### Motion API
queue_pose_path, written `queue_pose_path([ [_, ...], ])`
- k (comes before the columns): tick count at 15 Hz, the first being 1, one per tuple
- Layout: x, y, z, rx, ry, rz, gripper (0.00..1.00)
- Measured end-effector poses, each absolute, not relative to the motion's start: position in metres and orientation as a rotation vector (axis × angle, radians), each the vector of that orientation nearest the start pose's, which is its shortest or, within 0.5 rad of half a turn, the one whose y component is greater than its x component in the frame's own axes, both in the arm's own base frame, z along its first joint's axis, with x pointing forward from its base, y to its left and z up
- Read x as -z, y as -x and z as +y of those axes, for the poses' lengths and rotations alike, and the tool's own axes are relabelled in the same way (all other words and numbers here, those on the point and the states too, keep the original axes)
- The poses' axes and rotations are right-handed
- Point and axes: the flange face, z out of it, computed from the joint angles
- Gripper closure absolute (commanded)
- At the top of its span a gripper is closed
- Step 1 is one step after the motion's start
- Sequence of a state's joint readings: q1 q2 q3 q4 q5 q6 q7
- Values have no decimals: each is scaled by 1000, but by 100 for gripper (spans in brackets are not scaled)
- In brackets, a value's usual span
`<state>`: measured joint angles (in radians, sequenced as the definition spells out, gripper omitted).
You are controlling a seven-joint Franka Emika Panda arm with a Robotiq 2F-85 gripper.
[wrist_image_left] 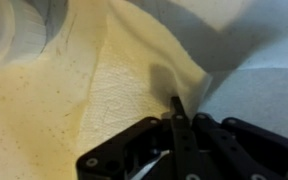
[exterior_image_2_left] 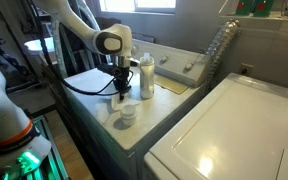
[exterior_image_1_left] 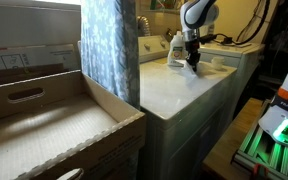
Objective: Use the paper towel to wipe the top of the left washing machine
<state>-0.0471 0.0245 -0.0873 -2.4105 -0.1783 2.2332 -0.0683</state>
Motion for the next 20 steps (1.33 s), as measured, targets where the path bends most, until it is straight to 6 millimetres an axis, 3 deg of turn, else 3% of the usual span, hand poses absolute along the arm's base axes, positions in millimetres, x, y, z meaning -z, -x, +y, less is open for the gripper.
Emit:
queue_pose_path([
  [7, -289, -481, -44, -126, 3272, 12, 100],
  [12, -291, -499, -19, 91, 3162, 12, 100],
  [16, -290, -497, -7, 41, 3063, -146, 100],
  [20, -289, -481, -17, -203, 3147, -272, 100],
])
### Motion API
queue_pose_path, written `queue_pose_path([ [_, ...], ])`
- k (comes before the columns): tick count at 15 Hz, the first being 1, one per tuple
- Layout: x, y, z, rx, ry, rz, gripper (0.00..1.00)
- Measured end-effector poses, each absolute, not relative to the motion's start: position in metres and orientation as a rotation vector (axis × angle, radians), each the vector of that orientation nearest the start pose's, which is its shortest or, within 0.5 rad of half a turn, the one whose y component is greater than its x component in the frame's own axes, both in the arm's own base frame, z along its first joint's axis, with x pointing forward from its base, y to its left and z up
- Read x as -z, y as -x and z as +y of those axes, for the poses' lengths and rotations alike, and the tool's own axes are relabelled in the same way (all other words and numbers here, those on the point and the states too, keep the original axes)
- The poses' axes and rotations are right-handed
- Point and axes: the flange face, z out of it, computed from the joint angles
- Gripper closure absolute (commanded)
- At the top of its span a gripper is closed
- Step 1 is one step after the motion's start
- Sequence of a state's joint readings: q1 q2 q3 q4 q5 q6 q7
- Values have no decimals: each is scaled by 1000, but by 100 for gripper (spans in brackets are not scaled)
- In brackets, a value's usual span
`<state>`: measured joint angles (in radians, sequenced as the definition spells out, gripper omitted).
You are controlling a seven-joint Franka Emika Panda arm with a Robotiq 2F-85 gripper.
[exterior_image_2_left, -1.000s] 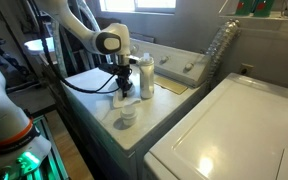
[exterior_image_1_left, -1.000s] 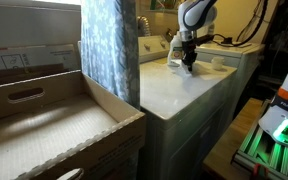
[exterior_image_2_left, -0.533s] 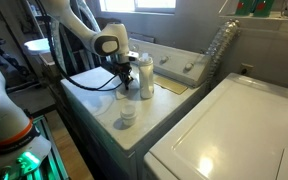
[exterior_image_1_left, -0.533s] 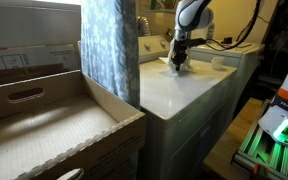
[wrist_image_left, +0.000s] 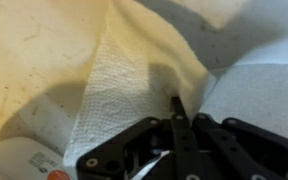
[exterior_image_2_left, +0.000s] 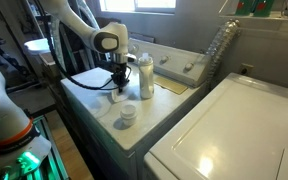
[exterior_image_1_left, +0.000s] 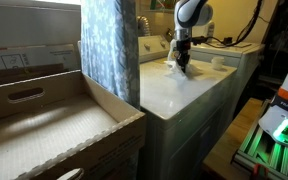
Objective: Use the paper towel to wipe the top of the left washing machine
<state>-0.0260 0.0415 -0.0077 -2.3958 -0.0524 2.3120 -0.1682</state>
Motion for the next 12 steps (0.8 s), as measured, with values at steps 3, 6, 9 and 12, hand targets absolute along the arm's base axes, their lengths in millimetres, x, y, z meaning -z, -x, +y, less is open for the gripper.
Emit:
queue_pose_path([
  [3, -286, -474, -38, -302, 3297, -287, 100],
  [6, -284, -472, -40, -343, 3349, -338, 100],
  [9, -285, -474, -21, -326, 3298, -446, 100],
  [12, -288, -477, 6, -273, 3176, -541, 100],
])
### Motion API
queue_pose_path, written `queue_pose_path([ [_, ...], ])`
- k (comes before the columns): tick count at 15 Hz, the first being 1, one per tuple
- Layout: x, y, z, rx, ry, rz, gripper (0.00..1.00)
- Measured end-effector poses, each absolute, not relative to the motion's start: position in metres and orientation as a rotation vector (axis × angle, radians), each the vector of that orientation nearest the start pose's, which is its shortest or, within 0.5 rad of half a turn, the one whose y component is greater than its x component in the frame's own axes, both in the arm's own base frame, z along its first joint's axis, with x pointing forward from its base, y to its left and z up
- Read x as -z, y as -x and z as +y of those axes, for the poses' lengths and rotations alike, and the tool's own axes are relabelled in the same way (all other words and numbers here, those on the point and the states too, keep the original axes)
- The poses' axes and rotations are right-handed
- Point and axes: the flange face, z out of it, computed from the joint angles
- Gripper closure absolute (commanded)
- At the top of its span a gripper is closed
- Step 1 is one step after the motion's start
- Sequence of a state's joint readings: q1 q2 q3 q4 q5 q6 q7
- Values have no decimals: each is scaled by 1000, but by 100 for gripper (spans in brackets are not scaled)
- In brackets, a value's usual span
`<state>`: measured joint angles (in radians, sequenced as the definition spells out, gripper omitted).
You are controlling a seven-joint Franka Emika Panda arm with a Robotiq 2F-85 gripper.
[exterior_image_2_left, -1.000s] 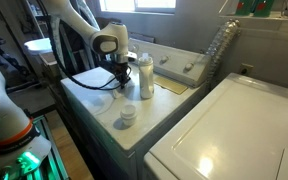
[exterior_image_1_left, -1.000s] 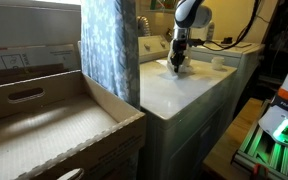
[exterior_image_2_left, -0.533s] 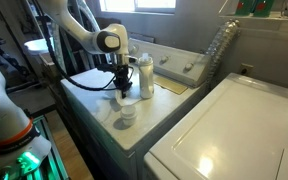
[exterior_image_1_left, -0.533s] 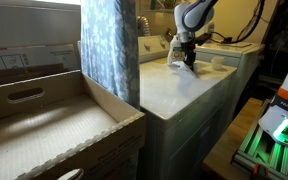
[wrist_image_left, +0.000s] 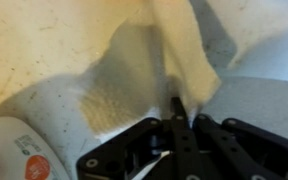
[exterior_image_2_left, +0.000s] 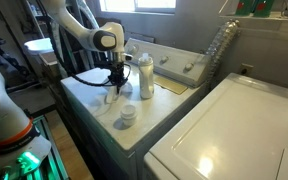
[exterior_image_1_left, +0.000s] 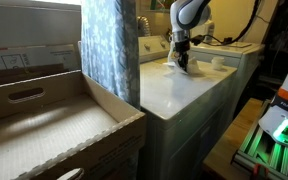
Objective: Use the paper towel to wipe the top of the left washing machine
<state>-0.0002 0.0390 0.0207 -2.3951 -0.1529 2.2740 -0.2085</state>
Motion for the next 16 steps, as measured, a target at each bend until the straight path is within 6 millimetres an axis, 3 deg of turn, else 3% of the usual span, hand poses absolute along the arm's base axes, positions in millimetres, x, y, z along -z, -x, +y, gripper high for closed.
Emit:
queue_pose_path([
  [4, -287, -477, 7, -282, 3180, -534, 100],
  [11, -277, -469, -49, -416, 3471, -351, 100],
  [16, -278, -474, -47, -354, 3488, -208, 100],
])
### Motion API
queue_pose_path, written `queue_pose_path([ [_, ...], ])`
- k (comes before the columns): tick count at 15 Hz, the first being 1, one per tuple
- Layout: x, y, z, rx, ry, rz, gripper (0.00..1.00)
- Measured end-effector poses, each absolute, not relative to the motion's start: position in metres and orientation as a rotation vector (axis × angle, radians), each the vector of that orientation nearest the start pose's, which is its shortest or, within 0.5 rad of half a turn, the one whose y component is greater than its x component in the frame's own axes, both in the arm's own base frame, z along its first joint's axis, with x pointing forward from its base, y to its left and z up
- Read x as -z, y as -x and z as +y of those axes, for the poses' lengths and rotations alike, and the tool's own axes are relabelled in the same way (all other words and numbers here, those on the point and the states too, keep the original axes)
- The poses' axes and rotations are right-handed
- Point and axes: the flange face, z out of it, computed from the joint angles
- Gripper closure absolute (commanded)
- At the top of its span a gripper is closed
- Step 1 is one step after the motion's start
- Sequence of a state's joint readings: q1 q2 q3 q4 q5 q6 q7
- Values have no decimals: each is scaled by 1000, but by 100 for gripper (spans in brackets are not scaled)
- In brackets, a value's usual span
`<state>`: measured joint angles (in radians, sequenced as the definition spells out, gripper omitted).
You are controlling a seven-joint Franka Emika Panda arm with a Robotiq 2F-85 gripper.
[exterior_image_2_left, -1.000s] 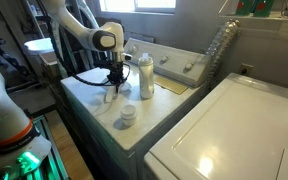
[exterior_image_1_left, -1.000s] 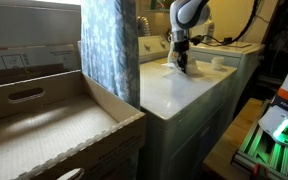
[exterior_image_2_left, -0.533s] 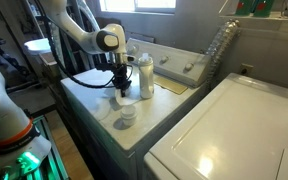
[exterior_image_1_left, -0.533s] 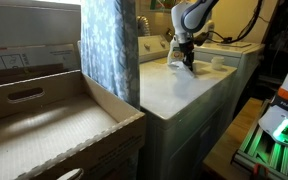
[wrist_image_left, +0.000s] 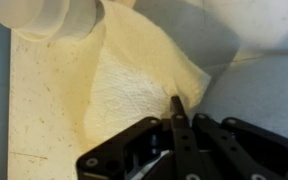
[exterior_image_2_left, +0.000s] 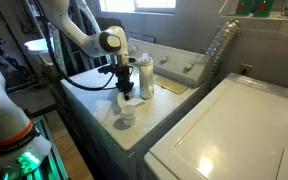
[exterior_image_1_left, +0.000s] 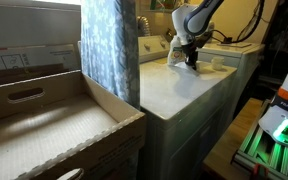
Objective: Use the paper towel to wipe the top of the left washing machine
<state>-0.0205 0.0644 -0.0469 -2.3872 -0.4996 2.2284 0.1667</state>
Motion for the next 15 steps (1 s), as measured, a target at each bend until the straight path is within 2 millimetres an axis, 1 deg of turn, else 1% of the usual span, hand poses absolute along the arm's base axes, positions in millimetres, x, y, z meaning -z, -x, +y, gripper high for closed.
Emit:
queue_pose_path([
  [2, -282, -482, -40, -254, 3459, -157, 100],
  [6, -287, -501, -23, 10, 3371, -96, 100],
  [8, -289, -506, -15, 77, 3319, -91, 100],
  [10, -290, -507, -4, 82, 3240, -141, 100],
  [12, -291, -507, 8, 73, 3146, -240, 100],
  [14, -291, -502, 19, 28, 3072, -368, 100],
  [15, -290, -498, 21, -25, 3057, -424, 100],
])
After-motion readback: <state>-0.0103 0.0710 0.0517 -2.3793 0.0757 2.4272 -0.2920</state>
